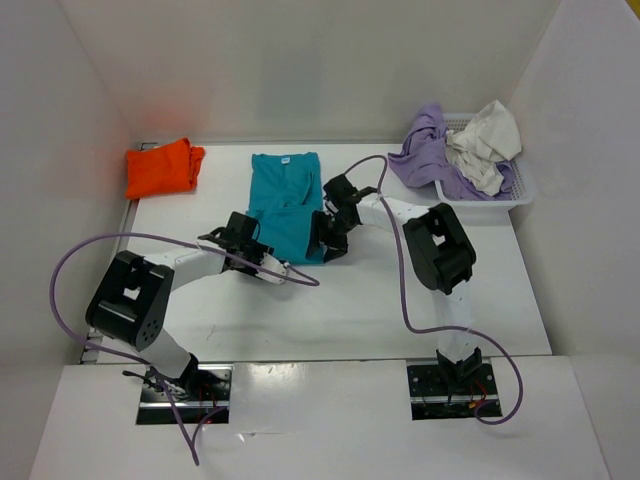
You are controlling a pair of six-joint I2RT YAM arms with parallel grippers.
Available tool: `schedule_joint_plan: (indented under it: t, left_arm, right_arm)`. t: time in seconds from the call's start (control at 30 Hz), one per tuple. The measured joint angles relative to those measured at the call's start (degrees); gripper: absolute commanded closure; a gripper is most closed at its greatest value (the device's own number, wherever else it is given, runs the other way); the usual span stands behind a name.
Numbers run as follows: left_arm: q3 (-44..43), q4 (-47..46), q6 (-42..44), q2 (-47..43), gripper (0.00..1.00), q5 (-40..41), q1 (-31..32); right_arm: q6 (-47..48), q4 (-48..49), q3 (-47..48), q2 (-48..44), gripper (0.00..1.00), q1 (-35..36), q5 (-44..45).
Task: Fold and stack the t-shirts
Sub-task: Grab one side of the 2/3 rectangular tshirt with both arms
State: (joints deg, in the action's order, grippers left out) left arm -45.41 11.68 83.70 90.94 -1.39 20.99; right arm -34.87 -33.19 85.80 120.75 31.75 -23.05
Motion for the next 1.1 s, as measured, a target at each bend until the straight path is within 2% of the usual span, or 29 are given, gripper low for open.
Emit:
schedule_joint_plan:
  t: [0.03, 0.07, 0.1, 0.17, 0.23, 0.3, 0.5, 0.67, 0.9, 1.1]
  left_arm:
    - [-0.1, -0.1, -0.1, 0.2, 0.57, -0.1, 0.0]
    - [-0.2, -0.1, -0.1, 0.5, 0.69, -0.1, 0.0]
    - [-0.3, 0.0, -0.2, 0.8, 0.74, -0.3, 0.0]
    - [-0.5, 0.2, 0.0, 1.4, 0.87, -0.4, 0.3]
    - [-0.7, 0.2, -0.3, 1.7, 0.95, -0.7, 0.3]
    - [-0.9, 0.4, -0.3, 1.8, 1.0, -1.0, 0.4]
    - [-2.1, 3.8, -1.7, 1.9, 1.0, -1.6, 1.1]
    - [-2.3, 11.4, -4.7, -1.2, 1.0, -1.3, 4.0]
    - [-2.3, 28.3, -11.1, -15.3, 1.0, -0.8, 14.4]
    - [-5.5, 44.2, -17.1, -25.7, 1.0, -1.4, 24.2]
  right_arm:
    - [0.0, 0.1, 0.0, 0.2, 0.49, 0.0, -0.3]
    - [0.0, 0.2, 0.0, 0.4, 0.58, 0.0, -0.4]
    - [-0.1, 0.2, 0.0, 0.9, 0.75, 0.0, -0.8]
    - [-0.2, 0.3, 0.0, 1.6, 0.88, 0.1, -1.2]
    - [-0.4, 0.3, 0.0, 2.3, 1.0, 0.1, -2.2]
    - [-0.4, 0.2, 0.0, 2.3, 1.0, 0.1, -2.4]
    - [0.6, 0.3, -0.7, 2.1, 1.0, 0.1, -3.3]
    - [2.9, 0.0, -7.3, -2.2, 1.0, 0.4, -4.3]
    - [2.0, -1.7, -22.4, -17.9, 1.0, 5.6, -4.7]
    - [-4.4, -3.9, -28.8, -32.7, 1.0, 15.7, -4.5]
